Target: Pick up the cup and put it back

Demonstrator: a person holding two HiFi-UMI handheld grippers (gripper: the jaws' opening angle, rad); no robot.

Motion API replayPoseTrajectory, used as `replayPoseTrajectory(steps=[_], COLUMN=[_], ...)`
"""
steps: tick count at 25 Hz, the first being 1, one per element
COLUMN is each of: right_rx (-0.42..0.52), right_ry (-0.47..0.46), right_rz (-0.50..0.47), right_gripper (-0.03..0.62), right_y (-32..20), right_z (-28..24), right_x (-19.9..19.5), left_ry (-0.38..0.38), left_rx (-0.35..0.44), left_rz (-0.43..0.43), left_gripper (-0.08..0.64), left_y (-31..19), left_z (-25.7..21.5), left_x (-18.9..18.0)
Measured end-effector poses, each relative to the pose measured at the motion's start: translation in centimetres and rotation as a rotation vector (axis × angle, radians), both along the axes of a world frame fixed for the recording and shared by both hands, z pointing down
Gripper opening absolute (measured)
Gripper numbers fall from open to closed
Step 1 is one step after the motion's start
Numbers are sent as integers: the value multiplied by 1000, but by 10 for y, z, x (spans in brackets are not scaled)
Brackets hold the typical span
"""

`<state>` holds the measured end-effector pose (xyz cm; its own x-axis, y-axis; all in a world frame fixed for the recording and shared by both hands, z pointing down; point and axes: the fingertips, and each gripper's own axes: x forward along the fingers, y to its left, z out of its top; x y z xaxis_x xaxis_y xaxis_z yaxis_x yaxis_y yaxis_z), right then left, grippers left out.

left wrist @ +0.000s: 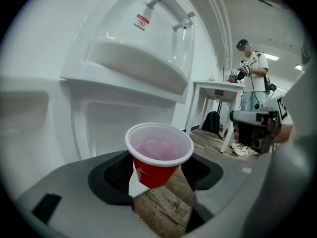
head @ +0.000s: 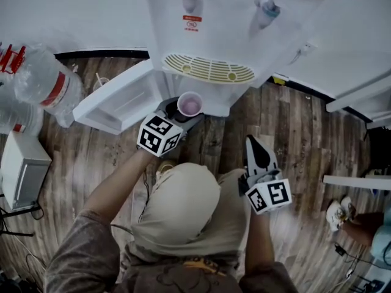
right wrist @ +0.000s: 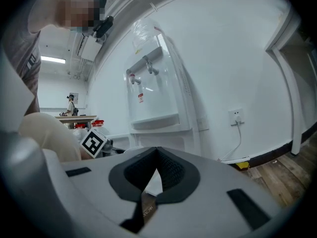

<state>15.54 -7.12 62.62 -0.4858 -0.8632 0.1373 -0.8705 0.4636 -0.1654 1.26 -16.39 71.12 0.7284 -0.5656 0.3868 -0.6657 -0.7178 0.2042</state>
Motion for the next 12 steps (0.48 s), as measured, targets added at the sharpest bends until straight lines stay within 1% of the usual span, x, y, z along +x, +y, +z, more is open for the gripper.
replayPoseTrajectory(steps=[6,9,12], right_rx=[-11,-18,-25], right_ry=[6,13,22], right_rz=[-26,-42,-53], right_gripper=[2,2,2], right_y=[-4,-4,-5], right_z=[7,10,14], right_x=[-10,-16,-20], left_ry=[-18,-10,-13], left_rx=[-3,-7,6], left_rz=[8,11,5], left_gripper=[298,298,298], left_y=[25,37,46], left_z=[-17,-23,-28], left_x=[-17,-25,-35])
